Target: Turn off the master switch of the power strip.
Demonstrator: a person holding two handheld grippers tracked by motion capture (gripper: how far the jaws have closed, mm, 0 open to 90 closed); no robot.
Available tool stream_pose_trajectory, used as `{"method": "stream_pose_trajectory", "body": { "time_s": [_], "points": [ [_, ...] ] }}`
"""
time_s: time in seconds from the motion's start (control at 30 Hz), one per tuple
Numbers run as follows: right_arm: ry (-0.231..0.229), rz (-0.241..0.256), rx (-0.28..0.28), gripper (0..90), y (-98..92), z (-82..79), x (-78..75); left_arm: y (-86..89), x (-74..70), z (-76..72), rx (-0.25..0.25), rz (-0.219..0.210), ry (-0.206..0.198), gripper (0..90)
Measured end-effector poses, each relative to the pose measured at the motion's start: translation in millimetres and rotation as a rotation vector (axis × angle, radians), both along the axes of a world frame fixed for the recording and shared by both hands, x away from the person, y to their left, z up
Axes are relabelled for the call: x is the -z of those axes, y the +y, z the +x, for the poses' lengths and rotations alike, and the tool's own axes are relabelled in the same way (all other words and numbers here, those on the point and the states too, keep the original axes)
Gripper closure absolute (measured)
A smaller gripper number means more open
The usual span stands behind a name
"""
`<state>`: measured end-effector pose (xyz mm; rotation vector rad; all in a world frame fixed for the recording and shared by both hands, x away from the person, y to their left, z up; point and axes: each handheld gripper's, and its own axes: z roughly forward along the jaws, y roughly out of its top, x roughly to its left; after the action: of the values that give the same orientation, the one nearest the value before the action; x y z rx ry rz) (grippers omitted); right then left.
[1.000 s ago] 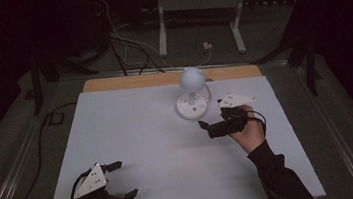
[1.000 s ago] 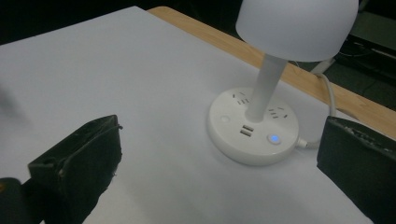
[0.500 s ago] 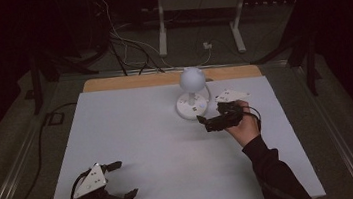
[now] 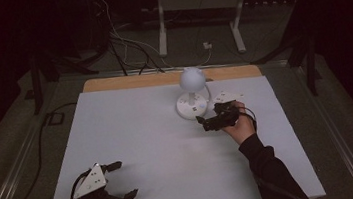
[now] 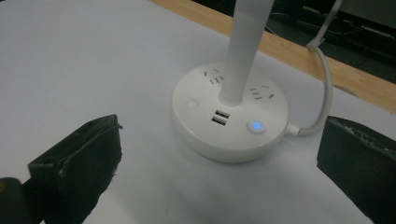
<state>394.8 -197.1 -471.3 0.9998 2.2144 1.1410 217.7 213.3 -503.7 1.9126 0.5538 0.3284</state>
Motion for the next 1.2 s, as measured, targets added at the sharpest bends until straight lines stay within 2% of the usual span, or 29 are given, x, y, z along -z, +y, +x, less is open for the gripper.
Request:
{"method": "stream_pose_trajectory", "body": {
  "time_s": [0.07, 0.23, 0.33, 0.37, 0.47, 0.5, 0.57, 0.6, 0.67, 0.7, 0.73, 0.8, 0.87, 0.9, 1.17, 1.2],
  "points": [
    [0.007, 0.038, 0.0, 0.0, 0.1, 2.0, 3.3, 0.1, 0.2, 0.3, 0.0, 0.001, 0.002, 0.4],
    [-0.008, 0.052, 0.011, 0.0, 2.0, 5.8, 10.4, -0.2, 0.1, 0.3, 0.0, -0.001, -0.001, 0.4],
    [0.003, 0.067, 0.025, 0.0, 2.4, 7.7, 12.5, -0.1, 0.0, 0.1, -0.003, -0.002, -0.002, 0.4],
    [0.011, 0.072, 0.039, 7.0, 2.1, 9.2, 13.9, -0.2, 0.1, 0.1, -0.002, 0.0, -0.001, 0.4],
    [0.009, 0.081, 0.053, 10.7, 1.7, 10.5, 14.7, -0.1, -0.1, 0.2, -0.003, -0.004, 0.0, 0.4],
    [0.025, 0.08, 0.063, 14.4, 1.1, 11.5, 14.7, -0.2, -0.1, 0.0, -0.003, -0.003, -0.001, 0.4],
    [0.029, 0.088, 0.086, 16.7, 0.9, 13.0, 15.7, -0.1, 0.1, 0.1, -0.001, 0.001, -0.001, 0.4],
    [0.017, 0.084, 0.114, 24.4, 0.4, 13.2, 15.6, -0.2, 0.0, 0.1, -0.002, -0.002, -0.002, 0.4],
    [0.016, 0.086, 0.124, 26.4, 0.2, 13.4, 15.4, -0.1, -0.2, 0.0, -0.003, -0.006, -0.001, 0.4],
    [0.009, 0.09, 0.151, 33.0, -0.4, 14.2, 15.2, -0.2, -0.1, -0.1, -0.003, -0.005, -0.002, 0.4],
    [0.009, 0.09, 0.151, 33.0, -0.4, 14.2, 15.2, -0.3, 0.1, -0.1, -0.002, -0.001, -0.002, 0.4],
    [0.004, 0.084, 0.175, 41.6, -1.5, 16.4, 14.9, -0.3, 0.1, 0.1, 0.0, 0.004, -0.002, 0.4],
    [0.008, 0.086, 0.175, 42.4, -1.9, 17.1, 14.9, -0.3, 0.0, 0.2, -0.003, -0.004, 0.0, 0.4],
    [0.002, 0.083, 0.192, 47.2, -2.0, 18.0, 15.0, -0.3, 0.2, 0.1, -0.001, 0.003, -0.002, 0.4],
    [0.005, 0.087, 0.208, 61.4, -0.7, 21.7, 14.7, -0.3, -0.1, -0.2, -0.002, 0.0, 0.001, 0.4],
    [0.022, 0.087, 0.215, 68.9, -0.1, 23.8, 14.1, -0.4, -0.1, 0.0, -0.003, -0.002, 0.001, 0.4]
  ]
}}
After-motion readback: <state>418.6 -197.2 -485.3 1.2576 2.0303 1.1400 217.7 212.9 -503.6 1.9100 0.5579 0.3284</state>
